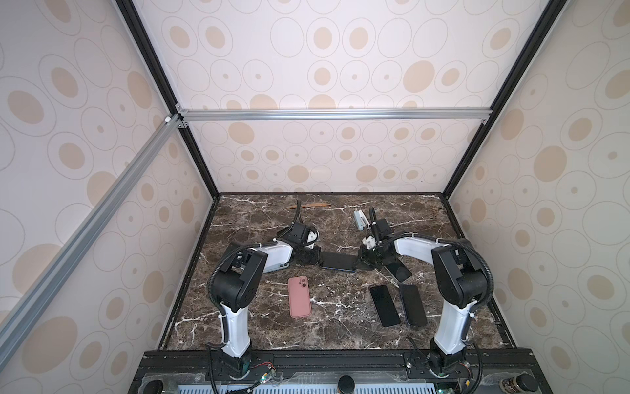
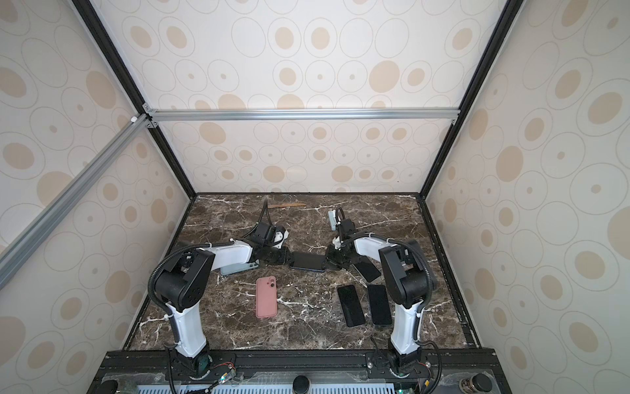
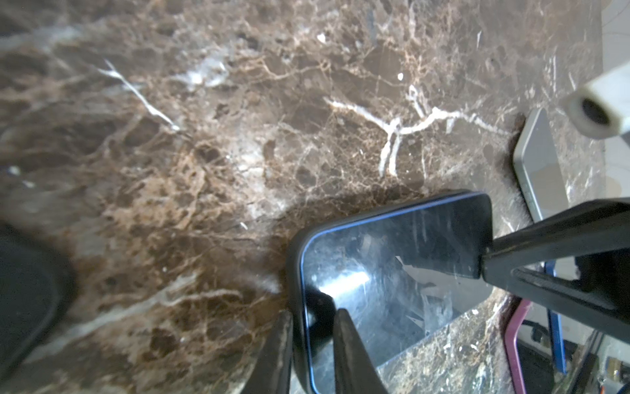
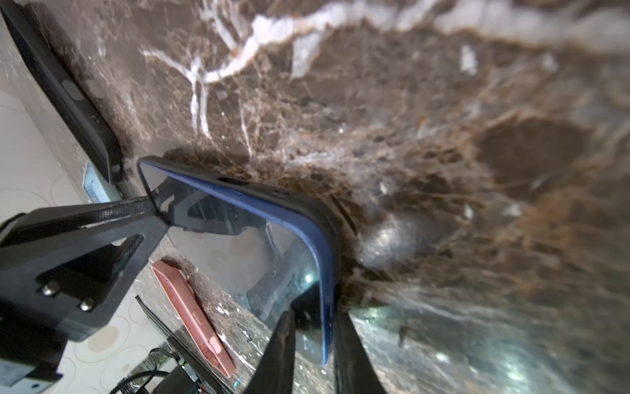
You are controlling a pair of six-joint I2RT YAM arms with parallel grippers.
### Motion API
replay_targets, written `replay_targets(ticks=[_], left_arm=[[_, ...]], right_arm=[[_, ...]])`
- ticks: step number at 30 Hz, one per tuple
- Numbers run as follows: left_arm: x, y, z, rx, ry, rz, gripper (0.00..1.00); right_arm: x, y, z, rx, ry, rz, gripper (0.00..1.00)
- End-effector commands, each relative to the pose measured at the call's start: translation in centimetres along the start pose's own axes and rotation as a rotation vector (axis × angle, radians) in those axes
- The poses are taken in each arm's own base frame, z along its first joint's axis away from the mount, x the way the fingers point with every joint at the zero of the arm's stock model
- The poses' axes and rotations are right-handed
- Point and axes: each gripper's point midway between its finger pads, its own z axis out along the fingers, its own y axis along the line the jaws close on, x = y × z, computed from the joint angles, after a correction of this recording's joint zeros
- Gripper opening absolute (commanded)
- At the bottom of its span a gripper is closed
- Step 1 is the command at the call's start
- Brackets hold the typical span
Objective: Put the phone into the phone case
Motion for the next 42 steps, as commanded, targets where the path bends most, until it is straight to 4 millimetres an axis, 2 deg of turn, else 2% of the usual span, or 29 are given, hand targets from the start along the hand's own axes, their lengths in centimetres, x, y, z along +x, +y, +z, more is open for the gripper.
replay_targets(ticks=[1, 5, 11, 20, 26, 34, 42], left_arm=[[3.2, 1.1, 1.3, -0.007, 0.104, -0.038, 0.2], [3.4, 1.1, 1.3, -0.005, 0.105, -0.044, 0.2], [4.3, 1.6, 1.5, -0.017, 0.122, -0.071, 0.21], [4.6, 2.8, 1.3, -0.084, 0.128, -0.059, 0.21], [4.4, 2.9, 1.3, -0.093, 0.125, -0.036, 0.21], [4.7, 3.0, 1.5, -0.097, 0.151, -0.004, 0.21], [6.3, 3.9, 3.4, -0.092, 0.257, -0.016, 0.19]], right_arm=[[0.7, 0.4, 1.6, -0.005, 0.043, -0.005, 0.17], [0.9, 0.5, 2.0, -0.005, 0.053, -0.005, 0.13], [1.3, -0.1, 2.4, 0.013, 0.07, -0.004, 0.12], [1.6, -0.4, 0.9, 0.075, 0.061, -0.04, 0.16], [2.3, -0.6, 0.9, 0.071, 0.079, -0.049, 0.18], [4.1, 0.3, 0.9, 0.035, 0.088, -0.139, 0.18], [4.5, 1.9, 1.7, 0.005, 0.092, -0.214, 0.19]])
